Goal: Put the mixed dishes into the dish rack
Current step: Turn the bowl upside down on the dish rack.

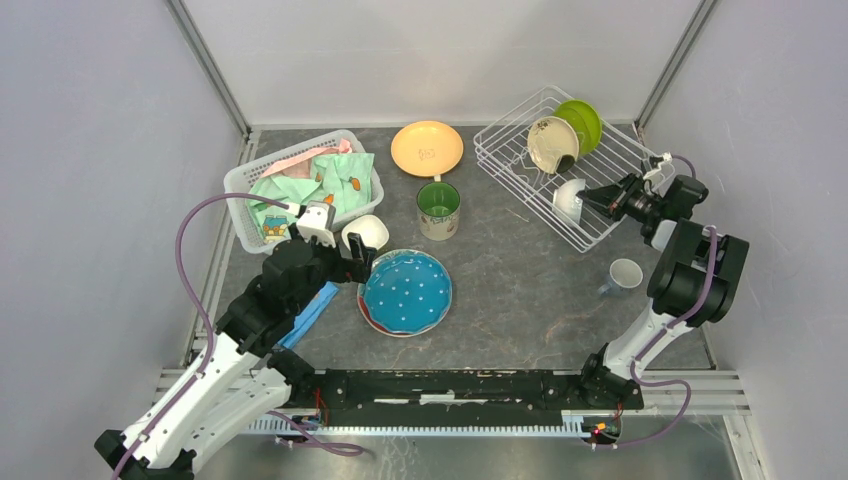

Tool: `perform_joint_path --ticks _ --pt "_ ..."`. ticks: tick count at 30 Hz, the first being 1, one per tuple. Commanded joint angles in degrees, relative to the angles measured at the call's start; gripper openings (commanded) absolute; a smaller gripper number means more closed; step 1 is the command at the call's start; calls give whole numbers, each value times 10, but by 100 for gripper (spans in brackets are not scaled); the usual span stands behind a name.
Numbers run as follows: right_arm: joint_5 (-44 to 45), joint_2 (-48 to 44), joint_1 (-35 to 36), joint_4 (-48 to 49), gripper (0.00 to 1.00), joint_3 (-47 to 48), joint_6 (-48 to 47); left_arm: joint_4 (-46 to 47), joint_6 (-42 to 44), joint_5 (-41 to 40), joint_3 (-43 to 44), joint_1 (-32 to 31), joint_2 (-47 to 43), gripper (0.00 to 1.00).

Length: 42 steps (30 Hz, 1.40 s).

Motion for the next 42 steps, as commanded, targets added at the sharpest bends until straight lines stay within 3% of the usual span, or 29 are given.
perform_joint_path --ticks 1,9,12,20,33,42 --pt "73 20 -33 -117 10 -7 -92 20 17 4 1 -2 -6 100" --pt "77 40 -50 -121 10 1 -87 20 17 2 1 -2 -7 100" --pt "77 45 -49 -124 1 8 -89 20 16 0 1 -3 -7 100" --pt "60 17 -17 -126 0 41 -80 20 17 -1 1 -2 -5 100" --pt "50 -10 40 104 0 8 112 20 16 2 1 -2 -6 100" --pt "59 -38 52 167 0 -23 148 22 16 8 1 -2 -4 100"
